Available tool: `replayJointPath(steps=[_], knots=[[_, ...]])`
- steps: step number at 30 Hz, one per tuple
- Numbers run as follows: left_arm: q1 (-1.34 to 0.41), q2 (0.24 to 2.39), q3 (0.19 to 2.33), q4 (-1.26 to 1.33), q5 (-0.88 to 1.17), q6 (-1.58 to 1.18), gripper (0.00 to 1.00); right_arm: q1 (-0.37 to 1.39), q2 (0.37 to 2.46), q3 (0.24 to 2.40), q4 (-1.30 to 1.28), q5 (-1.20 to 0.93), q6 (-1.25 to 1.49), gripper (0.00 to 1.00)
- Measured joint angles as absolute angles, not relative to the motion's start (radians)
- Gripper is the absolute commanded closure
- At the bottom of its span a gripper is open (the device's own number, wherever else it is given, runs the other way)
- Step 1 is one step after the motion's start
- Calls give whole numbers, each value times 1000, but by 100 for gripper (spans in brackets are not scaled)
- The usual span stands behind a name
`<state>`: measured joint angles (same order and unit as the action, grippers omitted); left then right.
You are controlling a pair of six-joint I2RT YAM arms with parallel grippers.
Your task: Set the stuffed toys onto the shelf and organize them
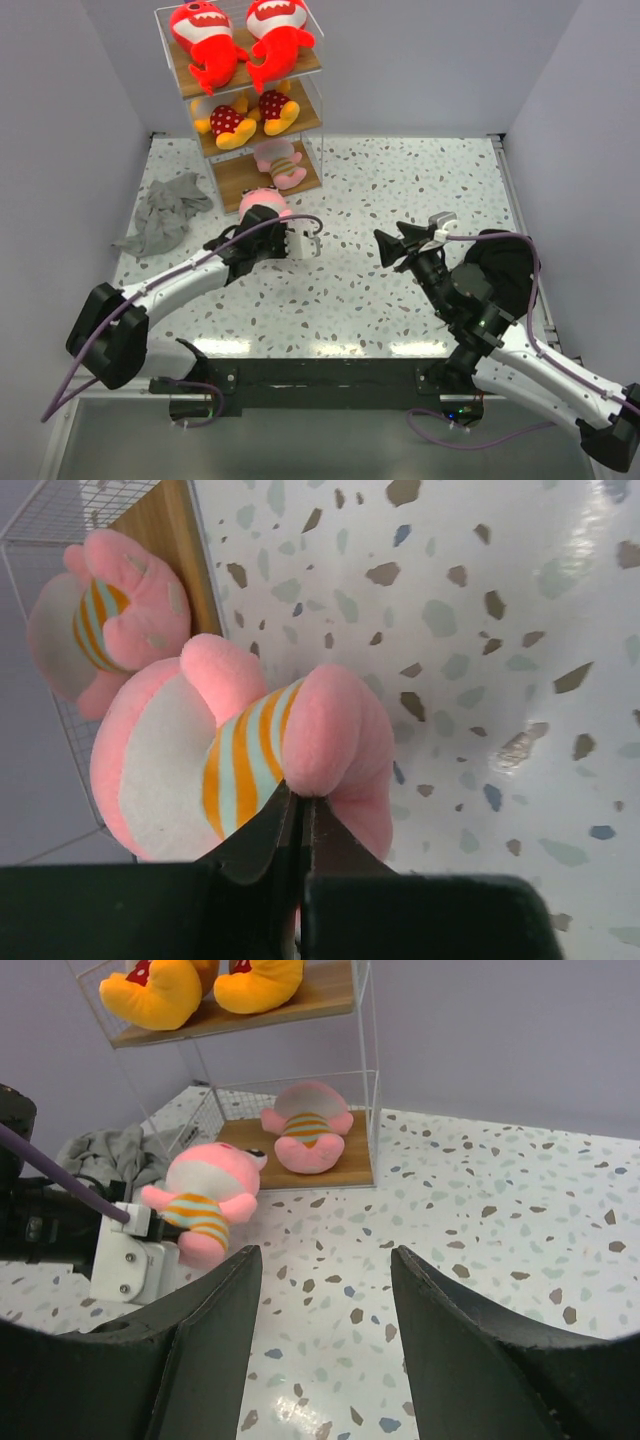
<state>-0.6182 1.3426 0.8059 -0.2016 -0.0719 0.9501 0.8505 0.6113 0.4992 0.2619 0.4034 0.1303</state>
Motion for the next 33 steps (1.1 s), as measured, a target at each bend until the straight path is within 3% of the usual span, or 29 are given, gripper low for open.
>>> replayJointPath(steps=[8,19,25,27,33], knots=[[-456,1448,801,-6,-22,1137,100,850,622,499,264,411,130,41],[-395,1674,852,179,-37,1235,100,850,645,499,271,428,129,41],[-384,1754,913,233,-67,1277,94,850,670,499,277,428,129,41],[-377,1769,923,253,-79,1283,100,850,670,499,277,428,129,41],[-371,1771,924,271,-90,1286,100,850,674,499,278,429,129,41]])
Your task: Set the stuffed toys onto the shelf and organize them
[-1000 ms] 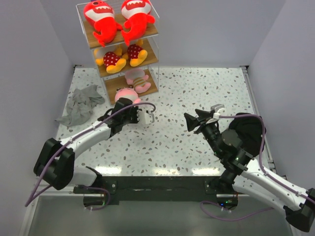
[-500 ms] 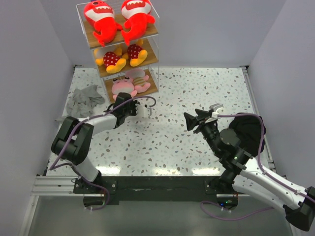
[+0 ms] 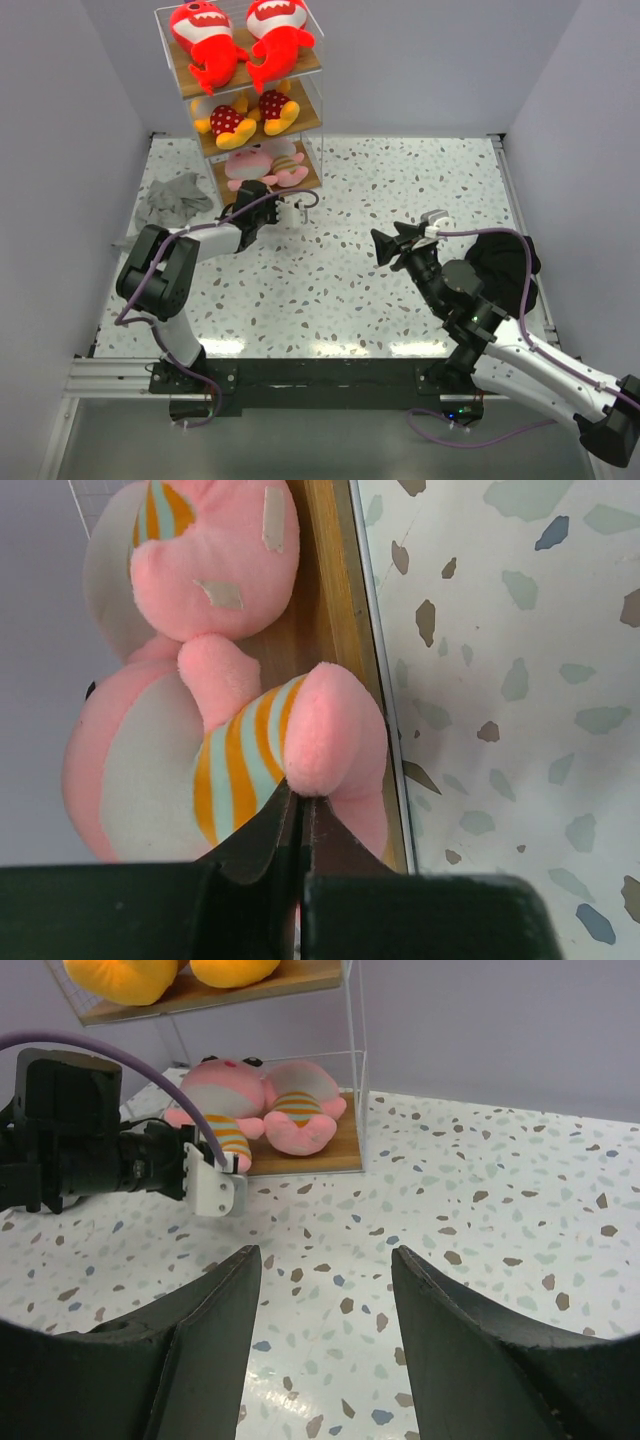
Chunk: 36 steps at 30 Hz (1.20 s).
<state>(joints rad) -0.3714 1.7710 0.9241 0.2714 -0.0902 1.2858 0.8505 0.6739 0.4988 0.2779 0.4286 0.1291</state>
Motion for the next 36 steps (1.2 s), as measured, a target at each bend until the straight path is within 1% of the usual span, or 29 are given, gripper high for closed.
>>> replayJointPath(steps=[4,6,9,10,13,23,32,36], knots=[[-368,1771,924,270,-93,1284,100,850,675,499,278,429,130,41],[-361,1771,924,270,-95,1283,97,850,674,499,278,429,130,41],[-352,1771,924,275,-108,1285,89,850,672,498,278,429,130,41],[-350,1773,924,281,-112,1286,82,850,672,498,278,429,130,41],[-347,1791,929,302,-122,1293,75,850,670,492,281,429,130,41],[-343,1861,948,366,-161,1351,70,850,669,488,281,433,130,41],[-327,1885,980,404,-177,1384,59,850,669,488,281,436,130,41],[-328,1885,980,405,-178,1383,52,850,666,488,281,436,130,41]])
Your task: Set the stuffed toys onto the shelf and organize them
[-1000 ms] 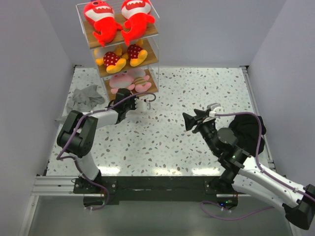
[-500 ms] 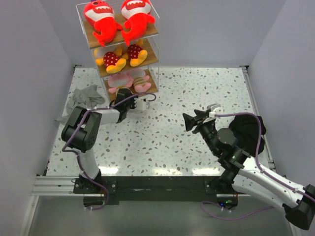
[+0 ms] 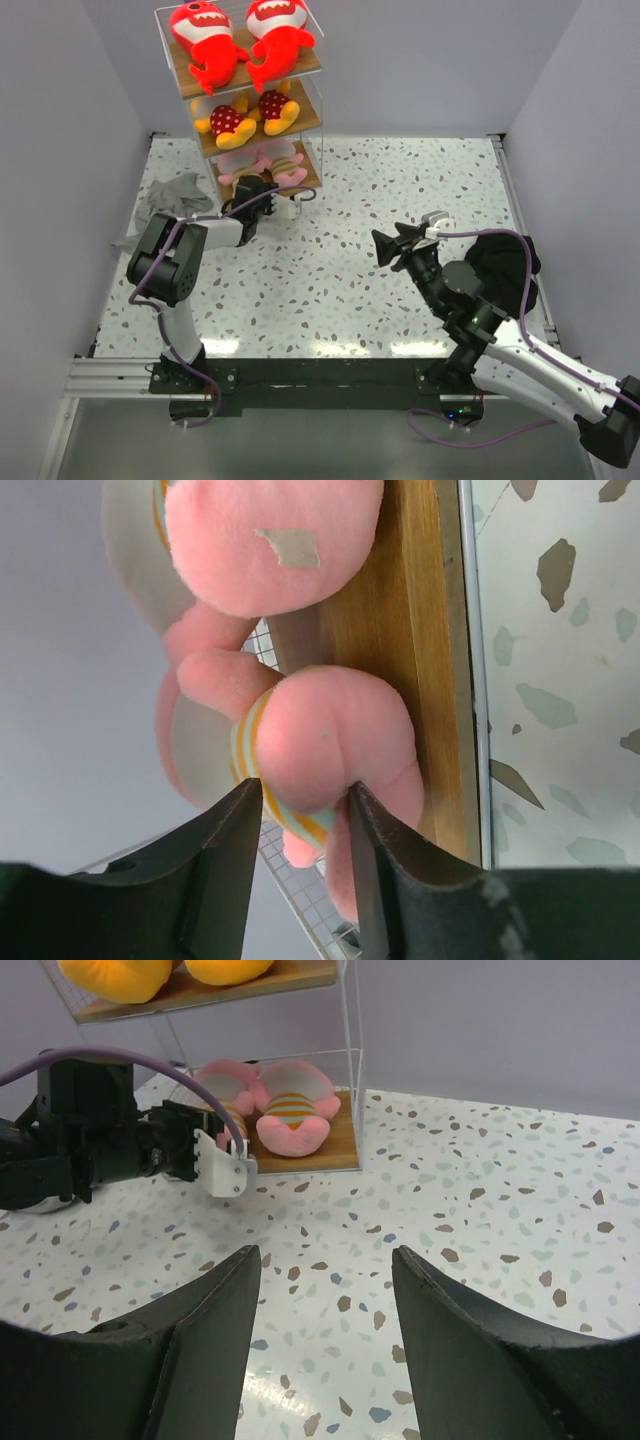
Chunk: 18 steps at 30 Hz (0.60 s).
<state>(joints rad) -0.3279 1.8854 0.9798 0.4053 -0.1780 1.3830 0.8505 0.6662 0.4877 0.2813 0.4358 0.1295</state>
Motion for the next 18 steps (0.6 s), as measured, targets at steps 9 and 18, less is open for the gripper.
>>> replayJointPath(steps=[9,18], knots=[[-386,1736,881,415,-161,1267,38,850,682,493,273,435,130,41],[-497,1467,833,360,-23,976,16,850,710,591,106,436,197,39]])
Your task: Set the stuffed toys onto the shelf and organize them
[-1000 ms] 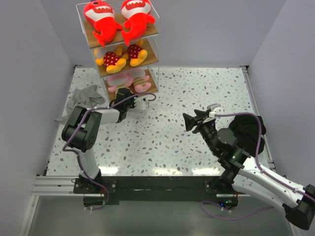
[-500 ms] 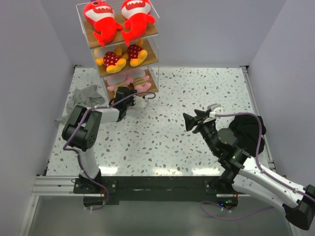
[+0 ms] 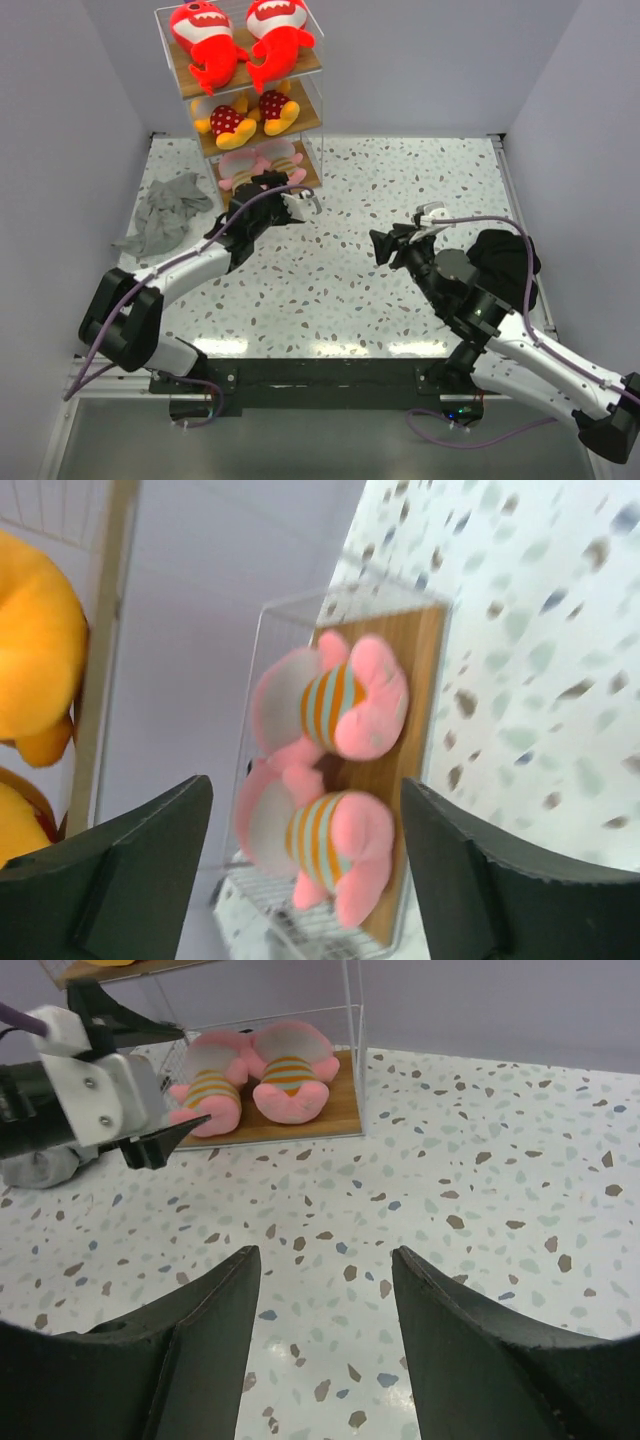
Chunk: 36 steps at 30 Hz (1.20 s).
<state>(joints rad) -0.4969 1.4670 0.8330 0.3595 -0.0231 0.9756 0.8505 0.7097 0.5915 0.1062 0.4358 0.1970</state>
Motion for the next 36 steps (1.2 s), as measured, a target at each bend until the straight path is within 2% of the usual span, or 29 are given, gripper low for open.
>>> replayJointPath(steps=[1,3,4,5,6,12,19,29,36], knots=[[-513,1439,833,349,-2,932,16,850,718,617,71,436,211,39],[-543,1381,834,316,56,830,6,851,728,665,-4,435,237,35],[-556,1354,836,297,91,782,0,850,727,683,-40,435,253,27],[-567,1328,842,272,131,729,0,851,720,696,-72,434,269,19],[-574,1301,847,251,168,677,0,851,712,704,-99,432,282,2],[-579,1039,818,212,318,378,0,851,637,741,-289,401,373,1],[-580,697,572,392,382,165,0,851,636,836,-376,376,407,1],[-579,717,525,352,333,-17,0,851,758,857,-381,384,427,1],[-579,709,525,359,328,-47,0,850,731,854,-345,410,416,1]])
